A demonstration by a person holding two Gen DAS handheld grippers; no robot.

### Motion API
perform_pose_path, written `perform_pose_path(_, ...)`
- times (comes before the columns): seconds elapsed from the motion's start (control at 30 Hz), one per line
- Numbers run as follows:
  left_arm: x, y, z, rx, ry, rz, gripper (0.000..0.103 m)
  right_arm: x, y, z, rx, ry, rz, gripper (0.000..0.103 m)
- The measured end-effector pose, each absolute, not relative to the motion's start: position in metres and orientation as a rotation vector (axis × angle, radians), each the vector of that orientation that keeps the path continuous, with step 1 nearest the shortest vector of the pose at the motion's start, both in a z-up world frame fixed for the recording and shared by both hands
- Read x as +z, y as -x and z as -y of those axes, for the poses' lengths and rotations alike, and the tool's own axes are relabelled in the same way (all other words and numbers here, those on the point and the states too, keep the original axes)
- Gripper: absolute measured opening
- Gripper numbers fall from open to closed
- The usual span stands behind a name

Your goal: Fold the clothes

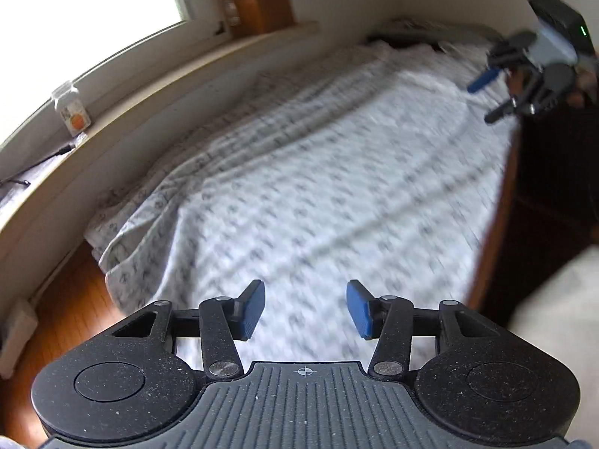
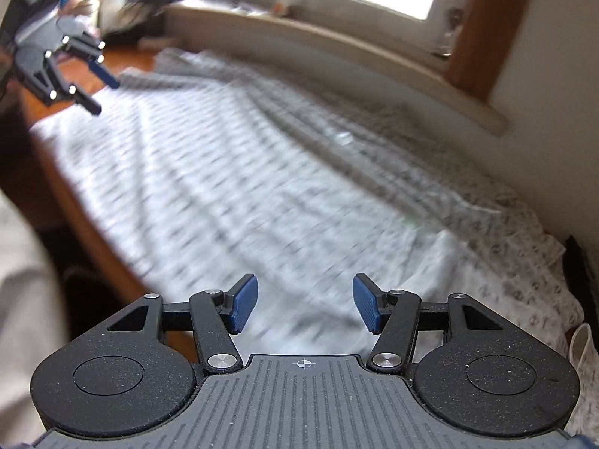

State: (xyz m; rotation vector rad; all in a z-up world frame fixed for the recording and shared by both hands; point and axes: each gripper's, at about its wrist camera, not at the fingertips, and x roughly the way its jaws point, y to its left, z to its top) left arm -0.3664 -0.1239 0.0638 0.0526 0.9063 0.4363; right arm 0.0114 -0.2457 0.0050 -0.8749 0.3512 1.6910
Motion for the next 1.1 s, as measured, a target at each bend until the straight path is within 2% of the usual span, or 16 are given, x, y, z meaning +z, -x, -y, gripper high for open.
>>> perform_pose_path(0.2,0.053,0.38,0.153,0.394,-0.111,-0.998,0.053,0.002,-0.003,0.265,1.701,0.976,-0.352,0.057)
perform_pose_path(0.43,0.053,0.394,0.163,0.39,-0.124,-1.038,0.058,-0.005,0.003,0.274,1.692,1.058,-0.34,0.056)
perform_pose_path(0.63,0.052,0.399,0.171,0.356,-0.14,-1.071,0.069,-0.011,0.011,0.272,1.695,1.12,-0.297,0.056)
perform_pose_path(0.73,0.05,0.403,0.172,0.347,-0.138,-1.086,0.07,-0.011,0.012,0.272,1.7,1.133,-0.296,0.055)
perform_pose_path(0.83,0.043,0.406,0.171,0.341,-0.131,-1.104,0.069,-0.01,0.008,0.271,1.724,1.128,-0.324,0.046)
perform_pose_path(0.87,0.042,0.407,0.17,0.342,-0.132,-1.109,0.068,-0.008,0.006,0.271,1.733,1.119,-0.34,0.038)
perform_pose_path(0.9,0.042,0.409,0.169,0.339,-0.126,-1.11,0.065,-0.006,0.004,0.271,1.738,1.112,-0.351,0.026)
perform_pose_path(1.03,0.049,0.415,0.16,0.334,-0.093,-1.102,0.047,-0.004,0.001,0.273,1.733,1.105,-0.361,0.018)
perform_pose_path(1.07,0.051,0.416,0.158,0.333,-0.086,-1.1,0.039,-0.003,0.001,0.273,1.728,1.104,-0.349,0.013)
perform_pose_path(1.1,0.052,0.417,0.156,0.334,-0.079,-1.097,0.036,-0.002,0.001,0.273,1.725,1.103,-0.342,0.011)
